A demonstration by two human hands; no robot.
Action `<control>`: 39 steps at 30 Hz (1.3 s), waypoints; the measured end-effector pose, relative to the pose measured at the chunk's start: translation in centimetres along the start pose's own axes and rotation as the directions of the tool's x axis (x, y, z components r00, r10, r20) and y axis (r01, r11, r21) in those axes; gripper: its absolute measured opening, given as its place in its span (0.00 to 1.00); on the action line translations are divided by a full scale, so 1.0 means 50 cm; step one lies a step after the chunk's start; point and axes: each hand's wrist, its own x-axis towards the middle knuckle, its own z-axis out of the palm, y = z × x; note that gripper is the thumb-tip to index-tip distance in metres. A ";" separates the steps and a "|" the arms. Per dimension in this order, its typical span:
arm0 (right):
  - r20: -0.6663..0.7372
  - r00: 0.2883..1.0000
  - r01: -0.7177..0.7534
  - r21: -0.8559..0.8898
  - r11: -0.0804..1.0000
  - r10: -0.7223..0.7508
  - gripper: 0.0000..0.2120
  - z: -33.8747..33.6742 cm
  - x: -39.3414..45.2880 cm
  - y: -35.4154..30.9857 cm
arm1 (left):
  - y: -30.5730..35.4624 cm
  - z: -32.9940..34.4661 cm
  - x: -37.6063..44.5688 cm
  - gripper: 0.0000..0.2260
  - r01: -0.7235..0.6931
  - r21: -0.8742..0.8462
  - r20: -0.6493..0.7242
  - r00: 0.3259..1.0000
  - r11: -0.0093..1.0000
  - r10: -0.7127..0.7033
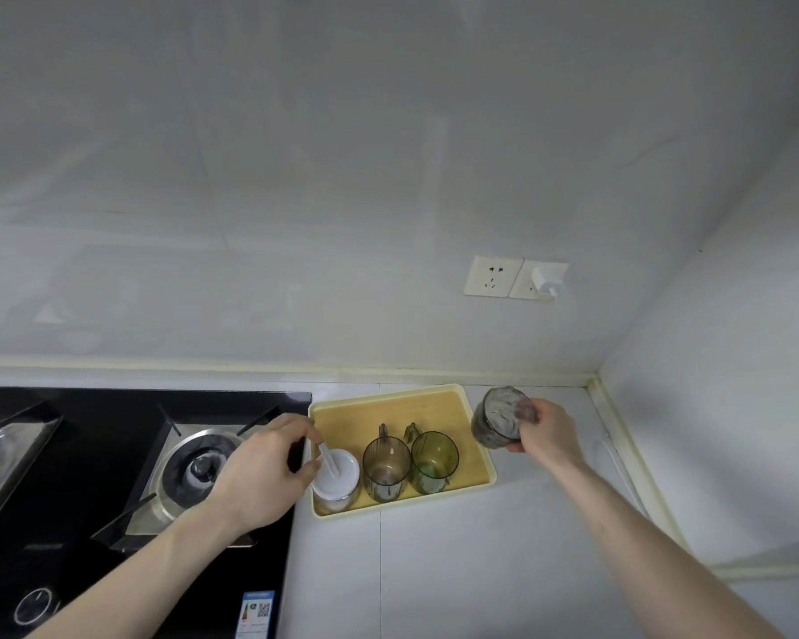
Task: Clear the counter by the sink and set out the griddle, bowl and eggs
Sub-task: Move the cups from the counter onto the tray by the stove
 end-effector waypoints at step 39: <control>0.239 0.903 0.420 -0.326 0.847 -0.356 0.22 0.152 -0.138 -0.035 | -0.051 0.043 -0.111 0.37 0.125 0.055 0.343 0.929 0.991 -0.136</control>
